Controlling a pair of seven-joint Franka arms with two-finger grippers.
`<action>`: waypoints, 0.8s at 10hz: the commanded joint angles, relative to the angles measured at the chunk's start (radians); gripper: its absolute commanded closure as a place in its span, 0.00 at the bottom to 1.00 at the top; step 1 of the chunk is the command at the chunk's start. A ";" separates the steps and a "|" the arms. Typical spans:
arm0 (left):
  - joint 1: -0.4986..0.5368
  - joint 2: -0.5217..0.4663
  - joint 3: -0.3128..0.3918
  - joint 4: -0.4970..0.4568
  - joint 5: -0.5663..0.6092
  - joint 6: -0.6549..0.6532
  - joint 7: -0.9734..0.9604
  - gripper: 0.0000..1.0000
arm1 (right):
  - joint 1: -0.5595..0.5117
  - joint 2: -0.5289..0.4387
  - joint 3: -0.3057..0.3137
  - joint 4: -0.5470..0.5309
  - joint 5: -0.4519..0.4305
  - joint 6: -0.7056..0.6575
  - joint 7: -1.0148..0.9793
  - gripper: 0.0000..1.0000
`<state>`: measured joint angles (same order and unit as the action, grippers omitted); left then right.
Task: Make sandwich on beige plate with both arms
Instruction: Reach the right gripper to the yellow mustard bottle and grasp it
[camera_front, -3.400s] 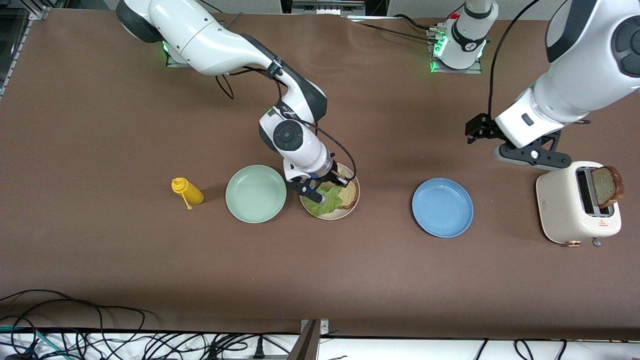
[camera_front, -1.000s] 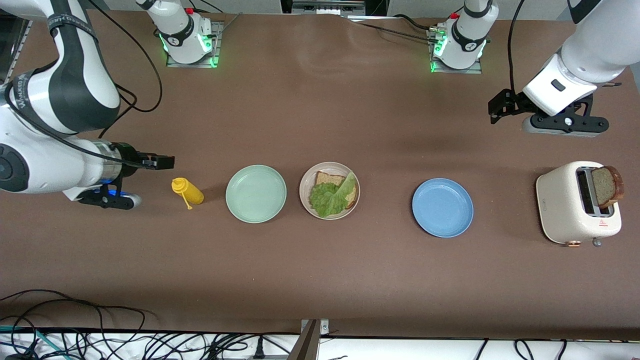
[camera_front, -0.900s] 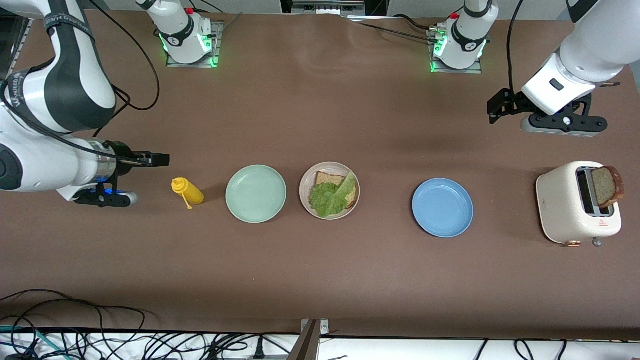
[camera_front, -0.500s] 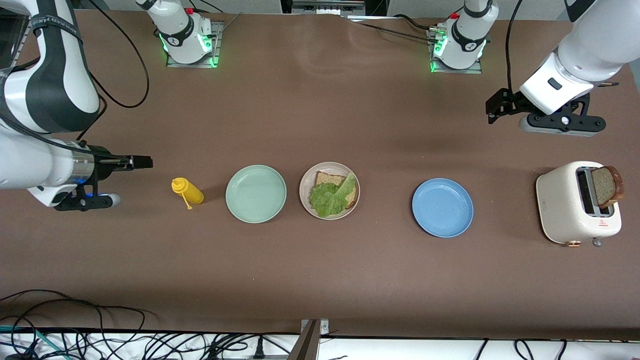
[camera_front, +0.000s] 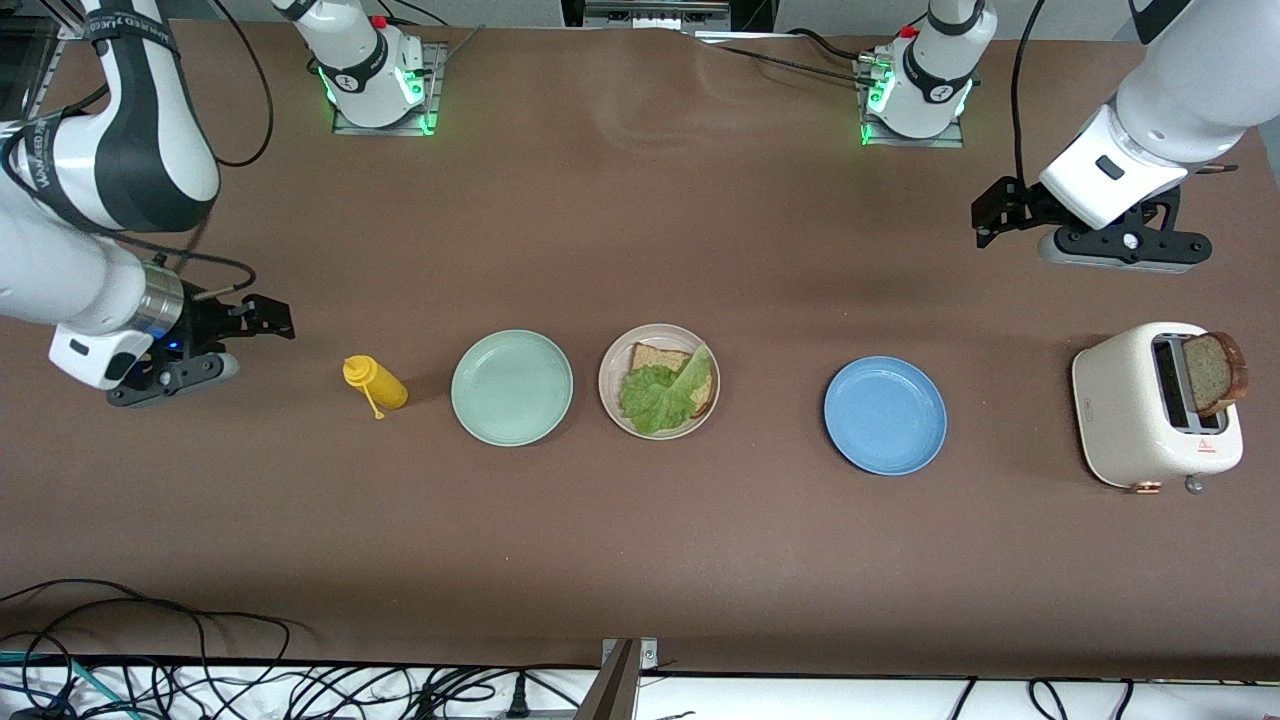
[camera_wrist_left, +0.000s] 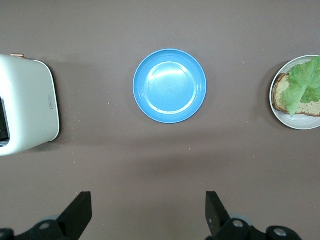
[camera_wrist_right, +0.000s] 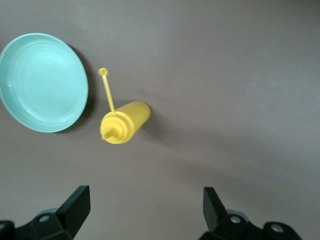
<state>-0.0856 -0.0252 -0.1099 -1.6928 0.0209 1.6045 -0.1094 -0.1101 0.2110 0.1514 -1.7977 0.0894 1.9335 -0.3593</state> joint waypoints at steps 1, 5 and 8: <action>-0.006 -0.018 0.007 -0.013 -0.006 0.006 -0.004 0.00 | 0.004 -0.117 -0.056 -0.203 0.099 0.150 -0.200 0.00; -0.006 -0.018 0.007 -0.013 -0.006 0.006 -0.004 0.00 | 0.003 -0.119 -0.090 -0.288 0.252 0.269 -0.545 0.00; -0.006 -0.018 0.007 -0.013 -0.006 0.006 -0.004 0.00 | 0.001 -0.061 -0.108 -0.288 0.311 0.341 -0.776 0.00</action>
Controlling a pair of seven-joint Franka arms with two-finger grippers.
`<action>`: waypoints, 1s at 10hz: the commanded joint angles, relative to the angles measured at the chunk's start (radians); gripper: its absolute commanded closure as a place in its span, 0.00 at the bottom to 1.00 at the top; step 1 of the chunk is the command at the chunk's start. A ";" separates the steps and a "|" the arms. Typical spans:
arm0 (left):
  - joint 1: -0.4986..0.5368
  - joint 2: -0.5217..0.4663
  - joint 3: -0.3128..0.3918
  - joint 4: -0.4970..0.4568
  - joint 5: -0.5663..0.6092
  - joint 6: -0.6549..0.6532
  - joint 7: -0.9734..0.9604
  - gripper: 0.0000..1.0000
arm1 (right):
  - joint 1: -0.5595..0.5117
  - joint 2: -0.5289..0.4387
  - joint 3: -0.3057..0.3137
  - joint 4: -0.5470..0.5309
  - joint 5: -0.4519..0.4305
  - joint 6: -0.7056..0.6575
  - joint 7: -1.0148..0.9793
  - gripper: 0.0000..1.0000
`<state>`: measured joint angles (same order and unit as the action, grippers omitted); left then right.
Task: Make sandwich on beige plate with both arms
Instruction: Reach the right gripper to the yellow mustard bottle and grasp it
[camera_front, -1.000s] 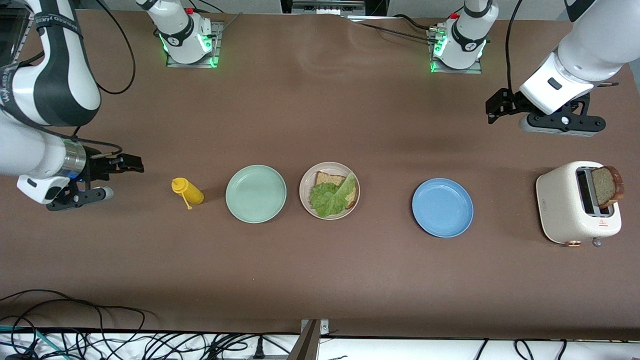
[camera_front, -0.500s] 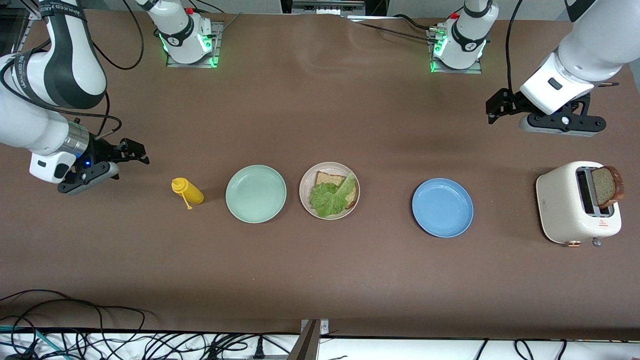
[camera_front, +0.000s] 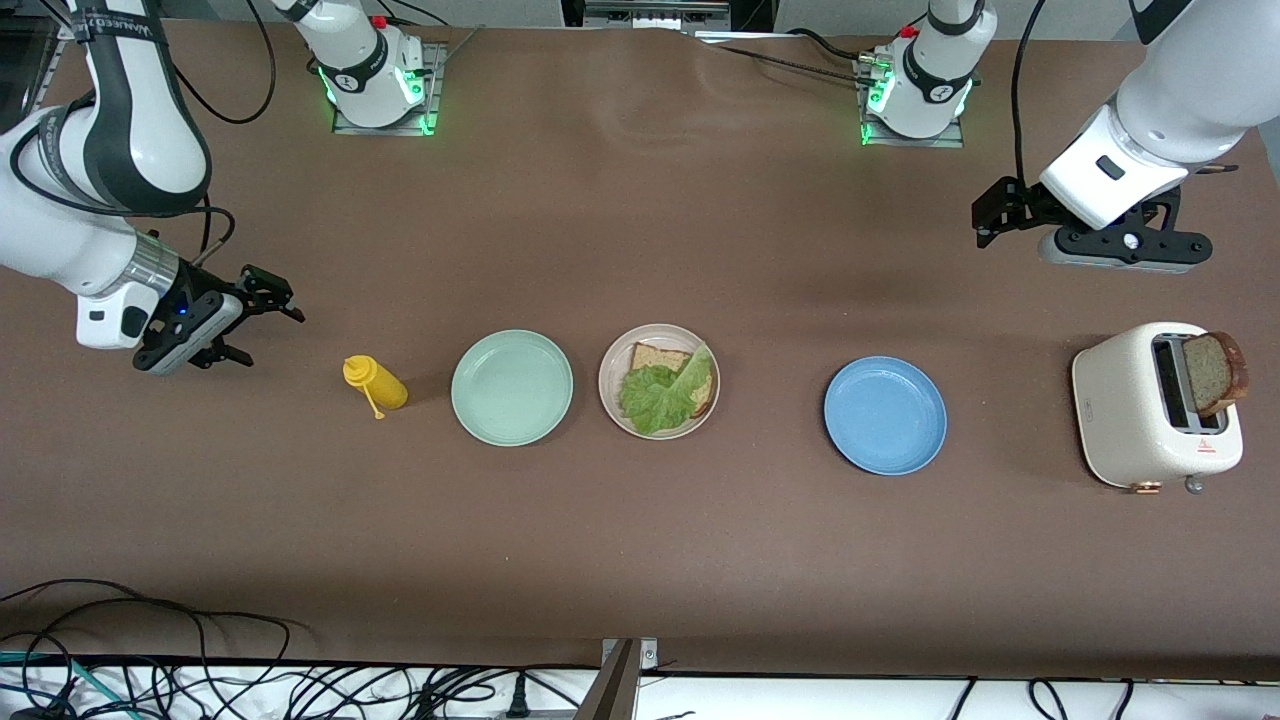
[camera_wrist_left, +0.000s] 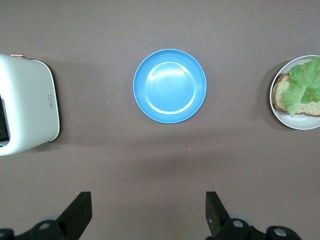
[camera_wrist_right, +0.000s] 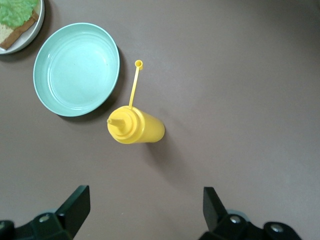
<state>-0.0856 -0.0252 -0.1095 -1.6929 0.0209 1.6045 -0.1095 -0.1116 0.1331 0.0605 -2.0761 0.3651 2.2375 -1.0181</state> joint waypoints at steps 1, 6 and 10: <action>-0.006 -0.018 0.007 -0.013 -0.006 0.006 -0.004 0.00 | 0.003 0.045 -0.028 -0.010 0.082 0.059 -0.216 0.00; -0.006 -0.018 0.007 -0.013 -0.004 0.006 -0.003 0.00 | 0.001 0.197 -0.057 -0.002 0.431 0.066 -0.658 0.00; -0.006 -0.018 0.007 -0.013 -0.004 0.006 -0.003 0.00 | 0.003 0.298 -0.056 0.001 0.615 0.066 -0.913 0.00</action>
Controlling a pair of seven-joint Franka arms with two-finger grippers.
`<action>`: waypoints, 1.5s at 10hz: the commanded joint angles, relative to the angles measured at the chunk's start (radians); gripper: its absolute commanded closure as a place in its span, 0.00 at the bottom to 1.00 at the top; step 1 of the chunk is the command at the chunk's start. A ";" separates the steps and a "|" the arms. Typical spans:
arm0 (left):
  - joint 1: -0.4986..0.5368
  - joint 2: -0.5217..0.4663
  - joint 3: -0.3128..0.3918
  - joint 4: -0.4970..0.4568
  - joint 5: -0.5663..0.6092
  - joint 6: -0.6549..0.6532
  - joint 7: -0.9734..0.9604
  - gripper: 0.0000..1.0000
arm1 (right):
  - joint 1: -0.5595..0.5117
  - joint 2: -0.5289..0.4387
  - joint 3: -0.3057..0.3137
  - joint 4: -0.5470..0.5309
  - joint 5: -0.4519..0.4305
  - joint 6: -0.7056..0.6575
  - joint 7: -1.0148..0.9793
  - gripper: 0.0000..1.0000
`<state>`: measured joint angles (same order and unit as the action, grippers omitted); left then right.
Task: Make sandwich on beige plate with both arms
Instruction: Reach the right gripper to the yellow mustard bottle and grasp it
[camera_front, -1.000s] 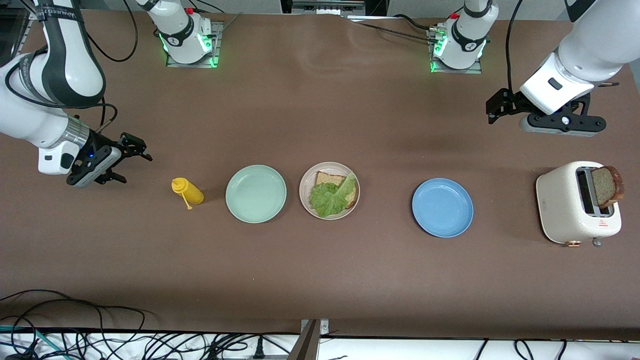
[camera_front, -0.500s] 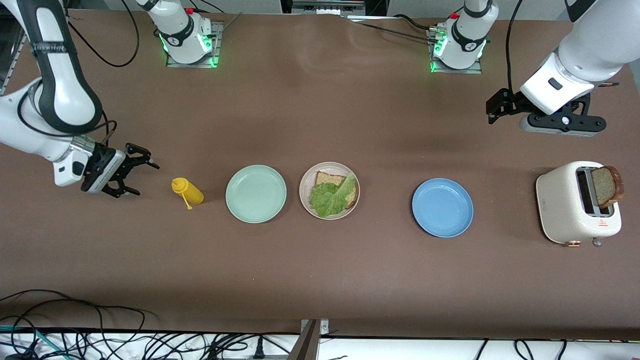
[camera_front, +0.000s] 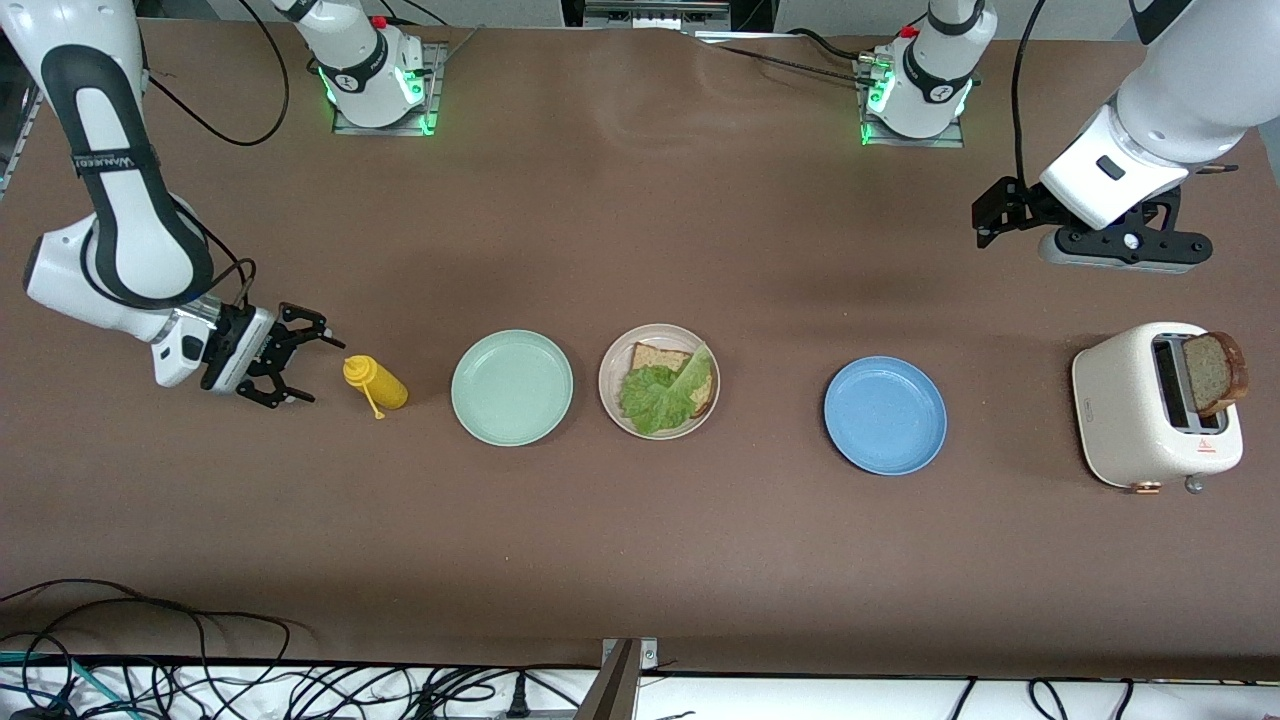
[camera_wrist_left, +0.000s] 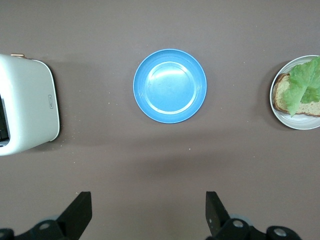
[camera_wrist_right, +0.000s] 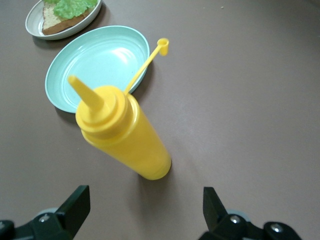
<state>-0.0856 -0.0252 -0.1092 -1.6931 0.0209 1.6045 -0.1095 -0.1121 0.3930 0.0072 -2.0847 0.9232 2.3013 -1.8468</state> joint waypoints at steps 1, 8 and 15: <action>-0.006 -0.018 0.006 -0.013 -0.004 0.006 -0.003 0.00 | 0.003 0.061 -0.003 0.012 0.072 0.003 -0.118 0.00; -0.008 -0.018 0.006 -0.013 -0.004 0.006 -0.003 0.00 | 0.006 0.129 0.051 0.046 0.120 0.003 -0.167 0.00; -0.008 -0.018 0.006 -0.013 -0.004 0.006 -0.004 0.00 | 0.011 0.179 0.083 0.100 0.111 0.003 -0.216 0.45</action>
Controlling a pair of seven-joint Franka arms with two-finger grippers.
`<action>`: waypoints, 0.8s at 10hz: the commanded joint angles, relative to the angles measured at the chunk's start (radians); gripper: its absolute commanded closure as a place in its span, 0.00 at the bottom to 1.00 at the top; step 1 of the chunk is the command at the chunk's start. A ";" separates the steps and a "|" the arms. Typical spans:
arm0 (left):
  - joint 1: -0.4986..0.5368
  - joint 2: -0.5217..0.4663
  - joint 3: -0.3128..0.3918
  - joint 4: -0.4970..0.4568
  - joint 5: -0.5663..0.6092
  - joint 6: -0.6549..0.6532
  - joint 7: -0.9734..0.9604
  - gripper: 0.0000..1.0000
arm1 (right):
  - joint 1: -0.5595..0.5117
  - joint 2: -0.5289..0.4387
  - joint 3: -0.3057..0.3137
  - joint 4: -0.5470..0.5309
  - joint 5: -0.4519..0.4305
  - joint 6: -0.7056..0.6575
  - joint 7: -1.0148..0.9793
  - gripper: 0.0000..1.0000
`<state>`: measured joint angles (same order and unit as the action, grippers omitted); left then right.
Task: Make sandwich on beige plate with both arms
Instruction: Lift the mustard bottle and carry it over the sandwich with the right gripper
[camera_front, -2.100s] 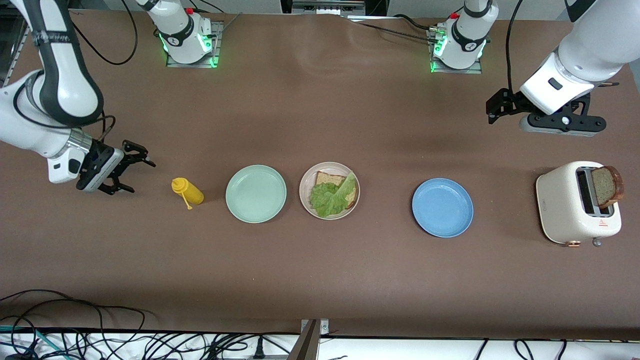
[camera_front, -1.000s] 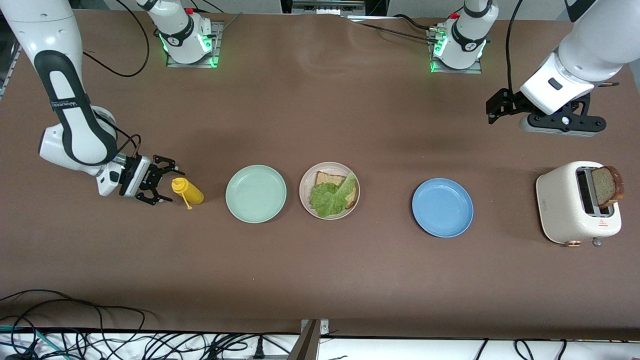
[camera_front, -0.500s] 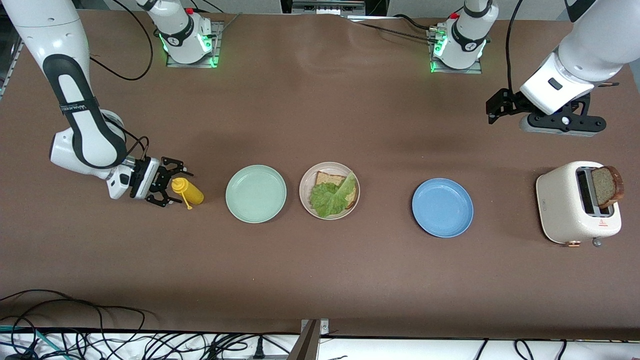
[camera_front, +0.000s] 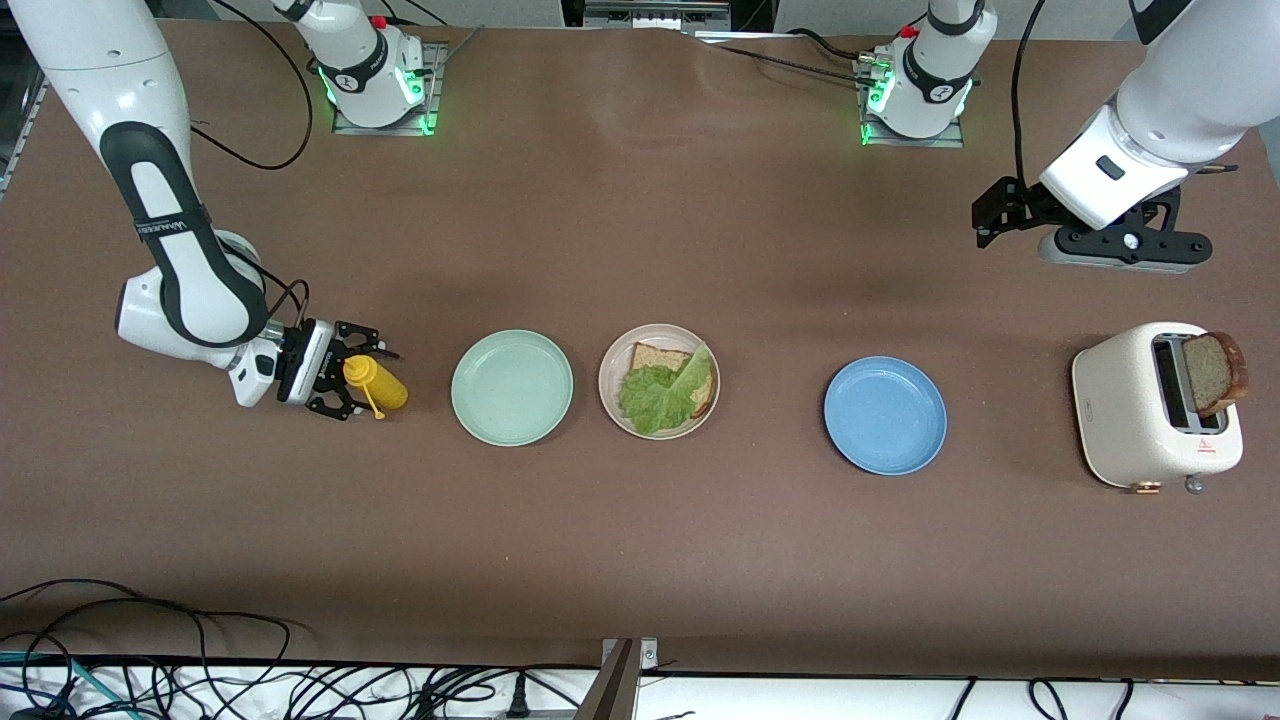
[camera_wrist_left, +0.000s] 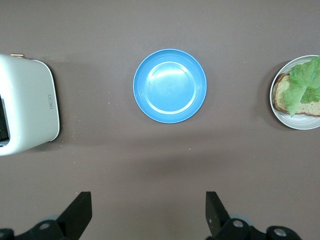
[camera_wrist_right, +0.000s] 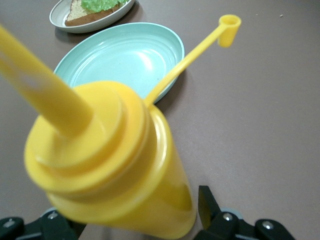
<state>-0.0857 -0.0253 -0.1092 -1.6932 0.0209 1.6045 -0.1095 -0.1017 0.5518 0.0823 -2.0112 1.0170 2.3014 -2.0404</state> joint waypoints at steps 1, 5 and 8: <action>-0.008 -0.018 0.006 -0.013 -0.004 0.006 -0.004 0.00 | 0.000 0.020 0.016 0.031 0.014 0.003 -0.011 0.79; -0.008 -0.018 0.005 -0.013 -0.004 0.006 -0.004 0.00 | 0.010 -0.001 0.056 0.110 -0.246 0.003 0.224 0.93; -0.008 -0.018 0.005 -0.013 -0.004 0.006 -0.004 0.00 | 0.019 -0.056 0.125 0.135 -0.441 0.001 0.567 0.93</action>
<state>-0.0859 -0.0253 -0.1092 -1.6933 0.0209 1.6045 -0.1095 -0.0891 0.5366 0.1799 -1.8807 0.6529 2.3035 -1.6144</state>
